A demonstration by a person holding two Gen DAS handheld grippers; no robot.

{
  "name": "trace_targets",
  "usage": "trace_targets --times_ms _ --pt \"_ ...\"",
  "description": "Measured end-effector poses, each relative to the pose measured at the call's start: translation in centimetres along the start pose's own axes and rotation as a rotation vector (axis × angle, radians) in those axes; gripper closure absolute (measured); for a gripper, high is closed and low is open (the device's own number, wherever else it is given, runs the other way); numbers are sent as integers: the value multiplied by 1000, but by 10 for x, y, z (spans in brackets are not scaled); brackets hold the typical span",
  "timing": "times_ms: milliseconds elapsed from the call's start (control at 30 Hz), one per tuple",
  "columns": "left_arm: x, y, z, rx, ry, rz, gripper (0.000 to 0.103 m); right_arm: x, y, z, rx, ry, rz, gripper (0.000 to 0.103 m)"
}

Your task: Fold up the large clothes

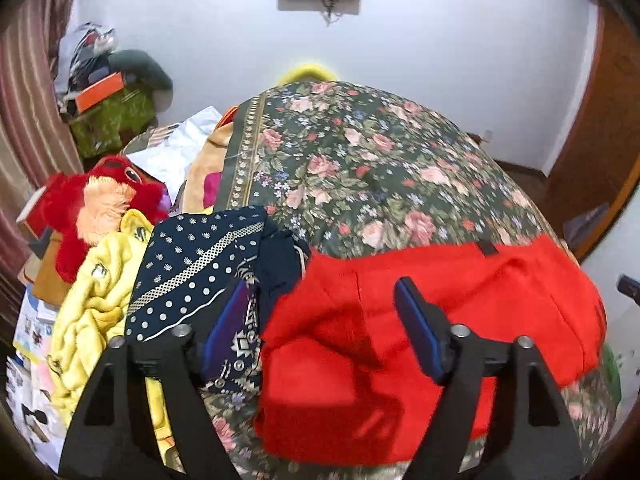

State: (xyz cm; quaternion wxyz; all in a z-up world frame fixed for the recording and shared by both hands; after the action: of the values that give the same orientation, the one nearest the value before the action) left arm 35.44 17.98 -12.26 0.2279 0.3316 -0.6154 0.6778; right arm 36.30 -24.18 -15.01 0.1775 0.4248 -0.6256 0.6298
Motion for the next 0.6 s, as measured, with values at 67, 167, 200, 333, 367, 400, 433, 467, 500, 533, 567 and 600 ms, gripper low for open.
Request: trace_targets --times_ms 67,167,200,333,367,400,433,467,500,533,567,600 --pt "1 11 7 -48 -1 -19 25 -8 1 -22 26 -42 -17 91" --pt "-12 31 21 -106 23 -80 24 -27 4 -58 63 -107 -48 91" --pt "-19 40 27 -127 37 -108 24 -36 5 -72 78 -131 -64 91" --pt "-49 74 48 -165 86 -213 24 -71 16 -115 138 -178 -137 91" --pt "-55 81 52 -165 99 -233 24 -80 20 -122 156 -175 -157 91" --pt "-64 88 55 -161 112 -258 24 -92 26 -131 180 -162 -186 91" --pt "-70 94 57 -156 119 -275 24 -100 29 -135 196 -148 -205 91" --pt "-77 101 59 -150 124 -292 24 -109 34 -138 214 -129 -229 91" --pt "-84 106 59 -146 123 -302 24 -117 40 -140 242 -102 -250 91" --pt "-88 111 59 -143 121 -307 23 -121 44 -141 261 -86 -255 91" --pt "-90 116 59 -137 121 -307 19 -124 48 -140 282 -67 -261 91" --pt "-92 118 57 -129 120 -302 15 -127 50 -138 292 -44 -264 91"
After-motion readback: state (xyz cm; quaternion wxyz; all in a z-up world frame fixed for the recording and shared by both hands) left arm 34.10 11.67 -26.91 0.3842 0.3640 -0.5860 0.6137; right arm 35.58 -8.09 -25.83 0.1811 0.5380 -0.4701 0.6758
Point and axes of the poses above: each gripper's, at about its wrist camera, not at the fingertips, and x roughly against the way its jaws point, z to its right, y to its underside, the point moved 1 cm from there along -x, roughly the way its jaws point, and after that the axes turned 1 degree about -x, right-handed, at the moved point
